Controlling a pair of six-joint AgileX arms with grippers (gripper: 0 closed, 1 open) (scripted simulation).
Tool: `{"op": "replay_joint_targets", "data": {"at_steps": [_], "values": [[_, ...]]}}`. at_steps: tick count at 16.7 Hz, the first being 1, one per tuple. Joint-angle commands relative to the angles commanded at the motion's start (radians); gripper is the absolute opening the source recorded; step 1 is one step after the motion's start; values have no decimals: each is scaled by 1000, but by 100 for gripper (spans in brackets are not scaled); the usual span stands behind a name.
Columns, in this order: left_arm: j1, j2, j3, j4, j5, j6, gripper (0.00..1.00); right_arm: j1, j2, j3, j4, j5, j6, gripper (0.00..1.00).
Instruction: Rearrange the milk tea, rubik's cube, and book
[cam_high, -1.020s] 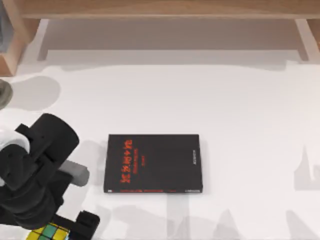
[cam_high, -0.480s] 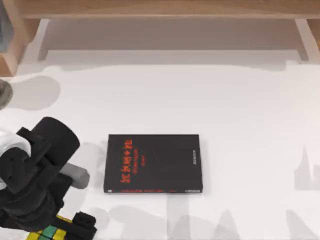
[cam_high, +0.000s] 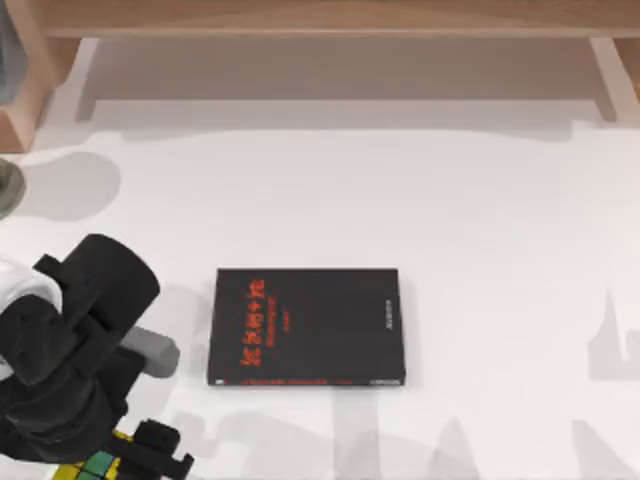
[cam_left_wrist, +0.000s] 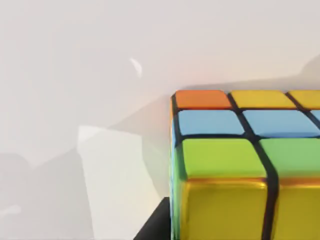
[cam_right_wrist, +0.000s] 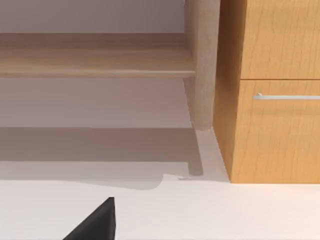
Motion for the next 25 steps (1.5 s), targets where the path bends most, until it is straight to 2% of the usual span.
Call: {"op": "replay_joint_targets", "data": {"at_steps": [1, 2, 11, 17, 22, 25], "values": [[0, 0, 0, 0, 0, 0, 2, 0, 0, 0, 0, 0, 0, 100], [0, 0, 0, 0, 0, 0, 0, 0, 0, 0, 0, 0, 0, 100], [-1, -4, 5, -4, 0, 1, 0, 0, 0, 0, 0, 0, 0, 100], [-2, -55, 88, -142, 1, -2, 0, 0, 0, 0, 0, 0, 0, 100], [-2, -52, 89, -140, -1, 0, 0, 0, 0, 0, 0, 0, 0, 100], [-18, -22, 154, -74, -63, 4, 0, 0, 0, 0, 0, 0, 0, 100]]}}
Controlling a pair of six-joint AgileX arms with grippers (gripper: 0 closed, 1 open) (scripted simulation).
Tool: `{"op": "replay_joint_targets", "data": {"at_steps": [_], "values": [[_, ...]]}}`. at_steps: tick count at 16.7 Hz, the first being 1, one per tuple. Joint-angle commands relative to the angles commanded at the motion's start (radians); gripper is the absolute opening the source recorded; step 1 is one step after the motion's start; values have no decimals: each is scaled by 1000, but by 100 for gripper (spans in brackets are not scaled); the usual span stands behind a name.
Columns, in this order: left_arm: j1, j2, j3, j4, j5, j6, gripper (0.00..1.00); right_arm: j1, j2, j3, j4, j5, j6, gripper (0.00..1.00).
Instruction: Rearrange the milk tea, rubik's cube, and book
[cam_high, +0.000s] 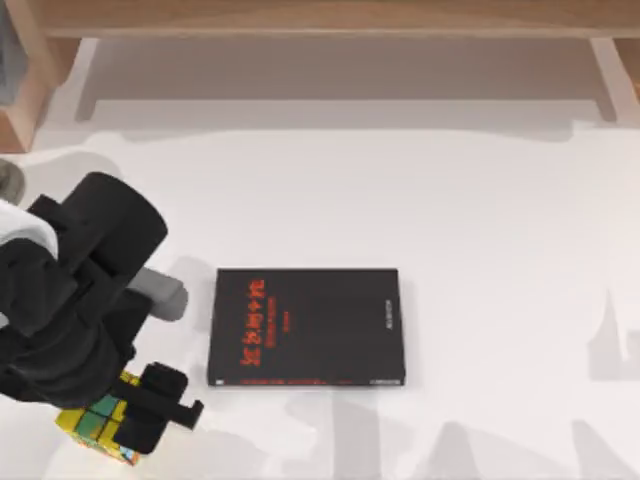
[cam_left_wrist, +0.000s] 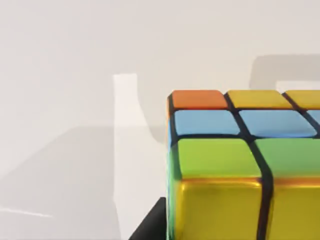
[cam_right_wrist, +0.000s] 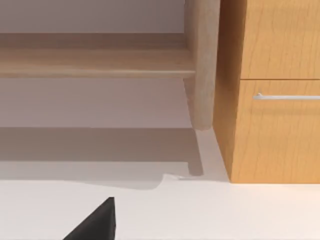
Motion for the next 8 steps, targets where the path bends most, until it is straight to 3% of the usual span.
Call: {"op": "replay_joint_targets", "data": {"at_steps": [3, 8], "values": [[-30, 78, 159, 162, -131, 11, 0, 0, 0, 0, 0, 0, 0, 100], [-93, 274, 576, 598, -382, 55, 0, 0, 0, 0, 0, 0, 0, 100]]}}
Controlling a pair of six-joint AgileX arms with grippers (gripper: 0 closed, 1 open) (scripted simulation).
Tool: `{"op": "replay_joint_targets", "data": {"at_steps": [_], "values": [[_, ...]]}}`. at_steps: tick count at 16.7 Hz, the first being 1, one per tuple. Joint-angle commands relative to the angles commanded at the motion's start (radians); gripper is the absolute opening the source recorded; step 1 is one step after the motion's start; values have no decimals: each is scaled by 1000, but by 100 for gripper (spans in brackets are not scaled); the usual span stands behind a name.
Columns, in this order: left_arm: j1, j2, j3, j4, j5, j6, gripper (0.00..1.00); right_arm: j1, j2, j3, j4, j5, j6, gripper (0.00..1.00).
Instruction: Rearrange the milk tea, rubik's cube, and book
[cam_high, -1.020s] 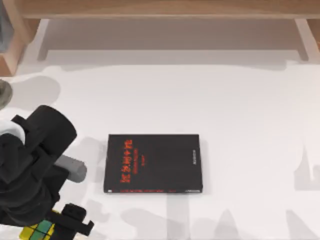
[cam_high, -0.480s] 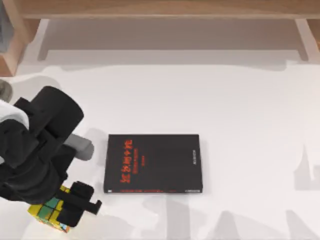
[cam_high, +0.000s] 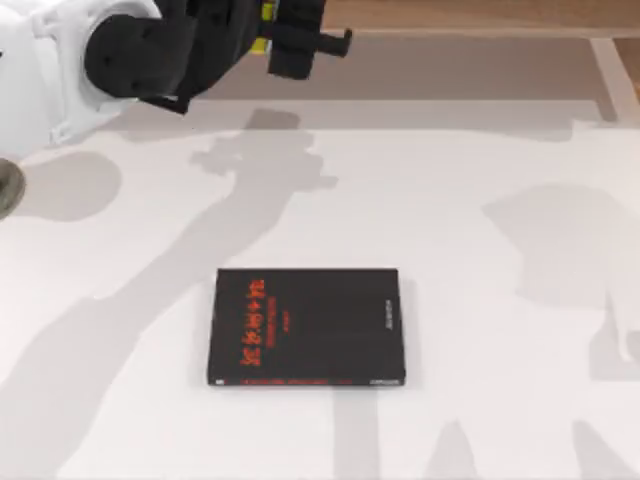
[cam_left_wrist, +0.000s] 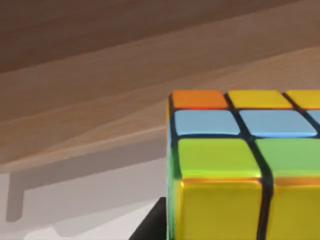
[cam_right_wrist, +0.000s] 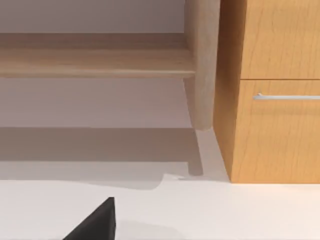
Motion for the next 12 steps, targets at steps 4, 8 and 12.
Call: {"op": "replay_joint_targets", "data": {"at_steps": [4, 8, 12], "values": [[-41, 150, 277, 294, -139, 53, 0, 0, 0, 0, 0, 0, 0, 100], [-66, 249, 407, 423, -208, 94, 0, 0, 0, 0, 0, 0, 0, 100], [-70, 266, 420, 430, -219, 101, 0, 0, 0, 0, 0, 0, 0, 100]]}}
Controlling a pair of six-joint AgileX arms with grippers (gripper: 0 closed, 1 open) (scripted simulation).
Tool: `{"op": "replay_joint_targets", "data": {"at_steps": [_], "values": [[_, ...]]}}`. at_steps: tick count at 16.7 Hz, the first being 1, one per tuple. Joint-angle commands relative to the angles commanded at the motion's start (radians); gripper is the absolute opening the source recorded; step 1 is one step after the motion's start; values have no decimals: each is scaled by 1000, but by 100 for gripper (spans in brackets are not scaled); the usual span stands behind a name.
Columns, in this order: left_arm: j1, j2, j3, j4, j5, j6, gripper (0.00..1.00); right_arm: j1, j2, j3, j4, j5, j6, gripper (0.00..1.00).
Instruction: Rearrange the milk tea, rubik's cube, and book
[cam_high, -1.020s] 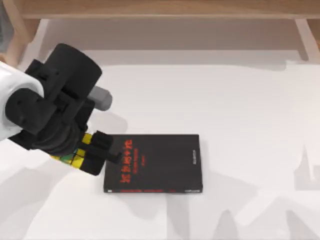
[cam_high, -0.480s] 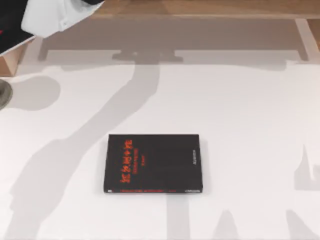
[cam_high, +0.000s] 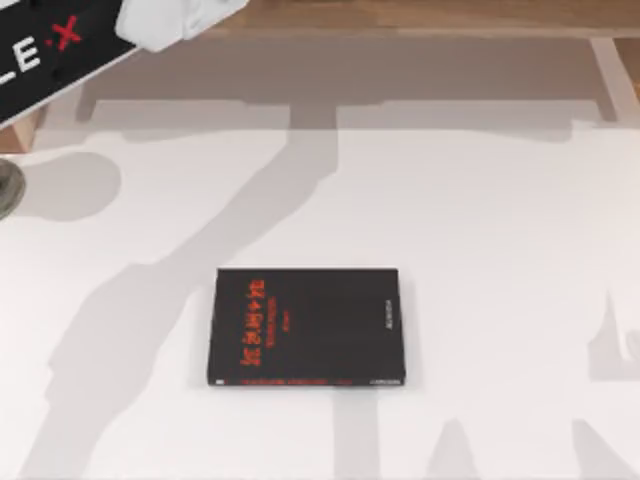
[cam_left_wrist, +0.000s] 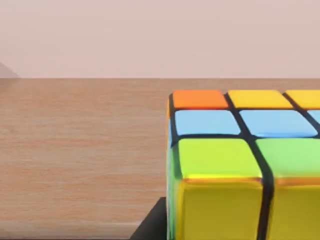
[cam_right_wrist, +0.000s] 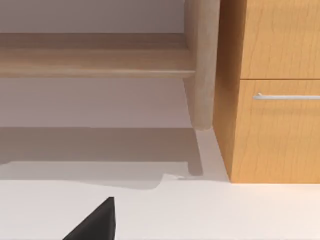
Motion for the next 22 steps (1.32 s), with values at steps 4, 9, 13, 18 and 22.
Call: {"op": "replay_joint_targets", "data": {"at_steps": [4, 9, 13, 18, 22], "values": [[11, 4, 11, 12, 12, -2, 0, 0, 0, 0, 0, 0, 0, 100], [67, 149, 212, 66, 103, -17, 0, 0, 0, 0, 0, 0, 0, 100], [107, 302, 447, -36, 146, -18, 0, 0, 0, 0, 0, 0, 0, 100], [124, 413, 627, -210, 134, -8, 0, 0, 0, 0, 0, 0, 0, 100], [124, 420, 638, -223, 129, -6, 0, 0, 0, 0, 0, 0, 0, 100]]}}
